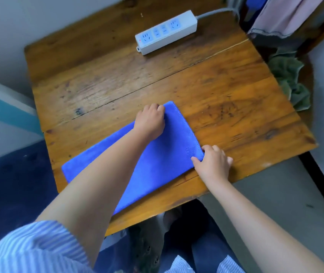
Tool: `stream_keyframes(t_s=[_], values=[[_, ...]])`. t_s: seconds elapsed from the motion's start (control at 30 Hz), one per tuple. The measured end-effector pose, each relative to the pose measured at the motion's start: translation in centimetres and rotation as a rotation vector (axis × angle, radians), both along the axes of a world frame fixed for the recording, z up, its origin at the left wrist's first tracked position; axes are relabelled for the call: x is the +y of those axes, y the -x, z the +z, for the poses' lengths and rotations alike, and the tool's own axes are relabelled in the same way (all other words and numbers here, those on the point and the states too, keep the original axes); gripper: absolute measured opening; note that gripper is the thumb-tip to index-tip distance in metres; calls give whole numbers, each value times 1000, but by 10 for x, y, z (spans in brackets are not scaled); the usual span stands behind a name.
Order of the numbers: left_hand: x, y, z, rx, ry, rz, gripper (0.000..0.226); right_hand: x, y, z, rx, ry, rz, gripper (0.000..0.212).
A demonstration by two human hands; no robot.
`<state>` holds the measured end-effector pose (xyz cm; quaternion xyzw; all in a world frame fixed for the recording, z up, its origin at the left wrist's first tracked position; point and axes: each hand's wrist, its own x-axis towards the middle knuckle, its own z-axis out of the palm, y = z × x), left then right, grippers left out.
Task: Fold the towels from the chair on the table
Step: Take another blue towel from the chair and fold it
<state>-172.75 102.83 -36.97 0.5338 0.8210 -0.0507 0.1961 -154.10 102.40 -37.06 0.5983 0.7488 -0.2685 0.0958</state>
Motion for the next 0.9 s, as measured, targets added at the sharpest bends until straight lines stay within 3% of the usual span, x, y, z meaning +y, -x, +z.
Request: stream_keyframes(t_s=[0.23,0.33,0.43,0.6,0.9], values=[[49,10,15,-312,38,24,52,13,5,1,12,121,-54,27],[60,17,23,-414,75,88,46,16,7,2,56,137,-42,19],[66,21,32,-402,131,23,35,17,4,5,142,136,-12,11],[77,29,53,-348,207,-47,26,27,3,14,309,188,5,33],[53,50,85,-284,141,-160,28,33,6,30,479,230,-25,22]])
